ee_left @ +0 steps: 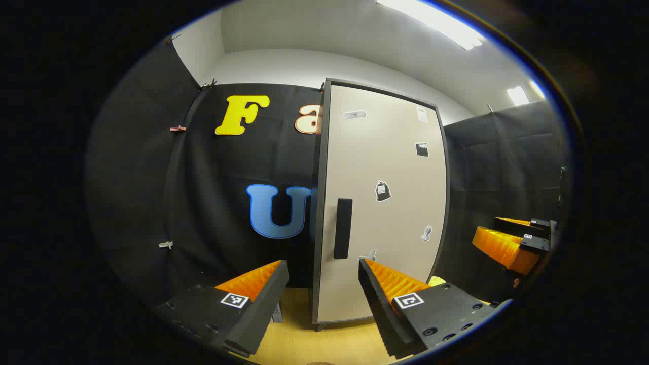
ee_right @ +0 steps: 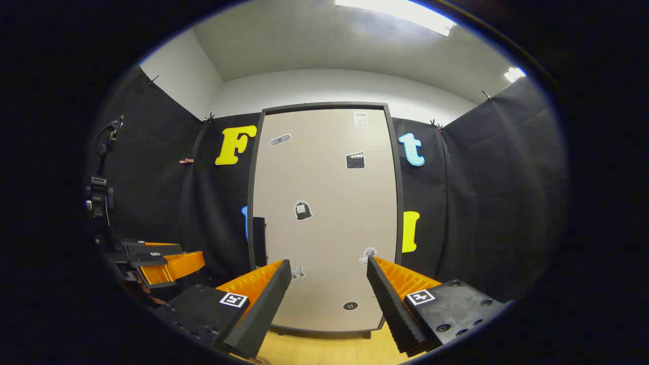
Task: Open the cabinet door with the right hand, grasp the bottle in the cabinet with the left hand and place it on the coaster, then close the cabinet door with the right hand.
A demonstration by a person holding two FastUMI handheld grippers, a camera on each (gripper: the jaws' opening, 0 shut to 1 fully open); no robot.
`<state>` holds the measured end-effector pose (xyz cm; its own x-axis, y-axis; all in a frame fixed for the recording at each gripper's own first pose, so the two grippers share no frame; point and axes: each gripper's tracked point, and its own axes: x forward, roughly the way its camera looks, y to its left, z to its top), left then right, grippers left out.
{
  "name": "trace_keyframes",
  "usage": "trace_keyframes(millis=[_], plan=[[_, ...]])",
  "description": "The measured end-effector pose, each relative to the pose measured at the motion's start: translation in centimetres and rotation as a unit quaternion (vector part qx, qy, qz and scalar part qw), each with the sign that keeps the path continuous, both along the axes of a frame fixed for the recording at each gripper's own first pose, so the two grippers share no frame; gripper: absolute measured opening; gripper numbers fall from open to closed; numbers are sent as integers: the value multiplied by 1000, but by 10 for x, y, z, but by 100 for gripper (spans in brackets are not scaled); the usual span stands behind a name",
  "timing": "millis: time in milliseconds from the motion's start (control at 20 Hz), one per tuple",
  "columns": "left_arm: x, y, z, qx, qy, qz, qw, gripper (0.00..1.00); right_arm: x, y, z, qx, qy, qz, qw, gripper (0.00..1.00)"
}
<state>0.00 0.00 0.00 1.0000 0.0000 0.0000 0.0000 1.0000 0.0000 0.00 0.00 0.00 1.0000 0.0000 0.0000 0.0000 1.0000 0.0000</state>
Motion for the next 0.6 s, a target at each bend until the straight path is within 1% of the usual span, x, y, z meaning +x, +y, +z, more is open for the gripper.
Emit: trace_keyframes(millis=[600], plan=[[-4, -5, 8, 7, -14, -15, 1000, 90, 0, 9, 1, 2, 5, 9, 1000, 97]])
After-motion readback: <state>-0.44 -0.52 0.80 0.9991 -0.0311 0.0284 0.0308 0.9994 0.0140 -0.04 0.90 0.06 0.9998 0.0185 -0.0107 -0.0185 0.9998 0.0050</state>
